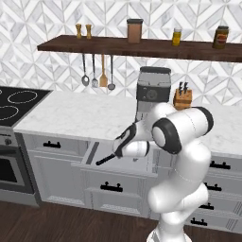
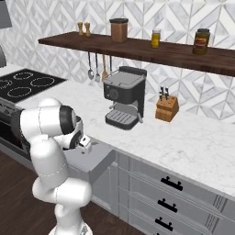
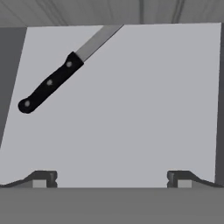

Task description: Pick up the knife from the drawer and place it on the cutting board. Then place the meat from the plate to the cutting board.

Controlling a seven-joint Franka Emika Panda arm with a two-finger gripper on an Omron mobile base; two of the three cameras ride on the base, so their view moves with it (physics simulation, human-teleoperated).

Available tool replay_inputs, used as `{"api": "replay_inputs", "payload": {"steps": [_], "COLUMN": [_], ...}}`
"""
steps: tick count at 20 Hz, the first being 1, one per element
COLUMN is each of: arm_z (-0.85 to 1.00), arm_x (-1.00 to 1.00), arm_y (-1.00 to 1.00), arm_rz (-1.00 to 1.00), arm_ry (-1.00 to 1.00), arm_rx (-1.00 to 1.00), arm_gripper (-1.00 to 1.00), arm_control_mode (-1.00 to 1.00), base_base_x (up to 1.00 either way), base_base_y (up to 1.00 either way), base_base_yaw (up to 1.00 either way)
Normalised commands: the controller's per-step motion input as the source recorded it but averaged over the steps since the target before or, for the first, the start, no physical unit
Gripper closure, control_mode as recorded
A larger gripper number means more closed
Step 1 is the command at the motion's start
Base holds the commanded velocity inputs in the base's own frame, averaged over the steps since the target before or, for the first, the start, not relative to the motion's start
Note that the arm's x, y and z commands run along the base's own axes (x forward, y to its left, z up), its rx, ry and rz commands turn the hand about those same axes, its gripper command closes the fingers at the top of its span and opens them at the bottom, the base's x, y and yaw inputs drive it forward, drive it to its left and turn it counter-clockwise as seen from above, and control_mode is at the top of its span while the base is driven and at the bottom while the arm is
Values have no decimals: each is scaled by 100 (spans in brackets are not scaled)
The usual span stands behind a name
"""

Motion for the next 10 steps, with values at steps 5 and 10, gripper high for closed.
{"api": "replay_inputs", "payload": {"steps": [5, 10], "arm_z": [-48, -55], "arm_x": [21, 27], "arm_y": [0, 1], "arm_rz": [0, 0], "arm_ry": [0, 0], "arm_rx": [0, -1], "arm_gripper": [-100, -100], "arm_control_mode": [-100, -100], "base_base_x": [0, 0], "base_base_y": [0, 0], "base_base_yaw": [0, 0]}}
